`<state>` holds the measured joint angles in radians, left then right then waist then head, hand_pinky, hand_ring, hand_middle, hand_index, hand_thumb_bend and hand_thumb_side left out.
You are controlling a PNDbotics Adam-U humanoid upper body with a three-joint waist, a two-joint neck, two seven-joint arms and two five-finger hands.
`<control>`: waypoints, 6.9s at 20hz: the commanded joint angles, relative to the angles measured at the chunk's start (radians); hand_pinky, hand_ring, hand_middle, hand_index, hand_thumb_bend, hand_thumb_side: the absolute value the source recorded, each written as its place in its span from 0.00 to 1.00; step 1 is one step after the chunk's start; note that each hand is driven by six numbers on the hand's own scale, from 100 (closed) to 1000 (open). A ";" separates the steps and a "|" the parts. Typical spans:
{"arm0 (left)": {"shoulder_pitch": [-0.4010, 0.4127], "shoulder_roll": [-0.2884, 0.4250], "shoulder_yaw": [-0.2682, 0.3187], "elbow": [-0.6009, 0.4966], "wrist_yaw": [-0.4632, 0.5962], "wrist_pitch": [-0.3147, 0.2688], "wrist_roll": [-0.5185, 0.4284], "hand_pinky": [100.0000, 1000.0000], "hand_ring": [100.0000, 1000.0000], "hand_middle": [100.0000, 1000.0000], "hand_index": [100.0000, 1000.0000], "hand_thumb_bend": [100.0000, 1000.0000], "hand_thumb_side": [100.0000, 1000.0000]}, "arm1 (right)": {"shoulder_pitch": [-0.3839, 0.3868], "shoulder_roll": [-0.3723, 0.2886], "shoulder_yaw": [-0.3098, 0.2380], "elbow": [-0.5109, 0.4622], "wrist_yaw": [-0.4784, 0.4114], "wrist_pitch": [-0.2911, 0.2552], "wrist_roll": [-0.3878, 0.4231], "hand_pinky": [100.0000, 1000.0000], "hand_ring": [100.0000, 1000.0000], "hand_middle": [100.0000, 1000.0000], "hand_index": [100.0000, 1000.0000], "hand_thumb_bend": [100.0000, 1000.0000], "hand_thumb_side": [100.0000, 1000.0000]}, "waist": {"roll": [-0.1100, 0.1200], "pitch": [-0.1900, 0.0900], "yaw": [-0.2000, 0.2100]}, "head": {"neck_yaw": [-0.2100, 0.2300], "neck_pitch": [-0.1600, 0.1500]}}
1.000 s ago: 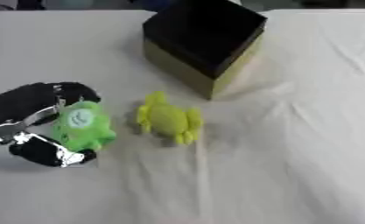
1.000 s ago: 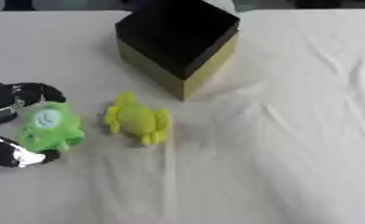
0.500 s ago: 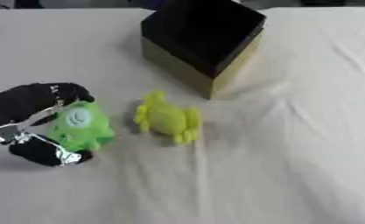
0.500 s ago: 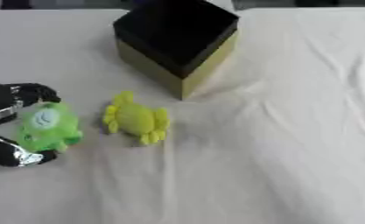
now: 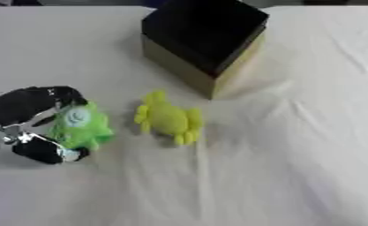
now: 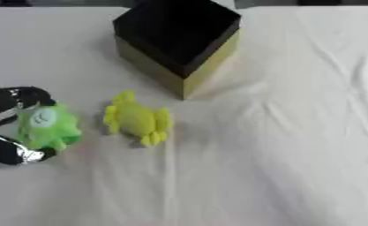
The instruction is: Pick up objects on the table and place them in the box.
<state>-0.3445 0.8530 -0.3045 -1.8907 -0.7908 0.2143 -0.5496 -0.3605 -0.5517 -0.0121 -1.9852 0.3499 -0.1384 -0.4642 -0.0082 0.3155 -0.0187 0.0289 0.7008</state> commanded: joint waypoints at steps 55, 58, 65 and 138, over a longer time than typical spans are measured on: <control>-0.864 -0.363 -0.017 0.550 -0.192 -0.263 0.106 0.66 0.72 0.74 0.77 0.00 0.39 | -0.091 -0.015 0.011 -0.015 -0.026 -0.024 0.012 0.83 0.68 0.65 0.78 0.00 1.00 | 0.038 0.038 -0.101 | 0.041 -0.094; -0.907 -0.406 0.003 0.654 -0.253 -0.294 0.136 0.66 0.72 0.74 0.77 0.00 0.40 | -0.104 -0.014 0.015 -0.015 -0.029 -0.028 0.016 0.83 0.68 0.65 0.78 0.00 1.00 | 0.047 0.049 -0.126 | 0.054 -0.108; -0.944 -0.457 0.032 0.793 -0.352 -0.339 0.187 0.67 0.72 0.74 0.77 0.00 0.40 | -0.126 -0.012 0.018 -0.015 -0.034 -0.034 0.020 0.83 0.68 0.65 0.78 0.00 1.00 | 0.065 0.070 -0.167 | 0.071 -0.133; -0.084 -0.233 0.308 -0.109 0.522 -0.298 0.930 0.69 0.81 0.78 0.84 0.21 1.00 | -0.063 -0.009 -0.022 -0.015 -0.024 -0.029 -0.025 0.83 0.68 0.65 0.79 0.00 1.00 | -0.003 -0.008 -0.026 | -0.018 -0.024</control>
<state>-0.4231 0.6188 -0.0169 -1.9848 -0.2952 -0.0705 0.3488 -0.4132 -0.5477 -0.0212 -1.9852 0.3240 -0.1670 -0.4853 -0.0110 0.3279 -0.0460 0.0146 0.6759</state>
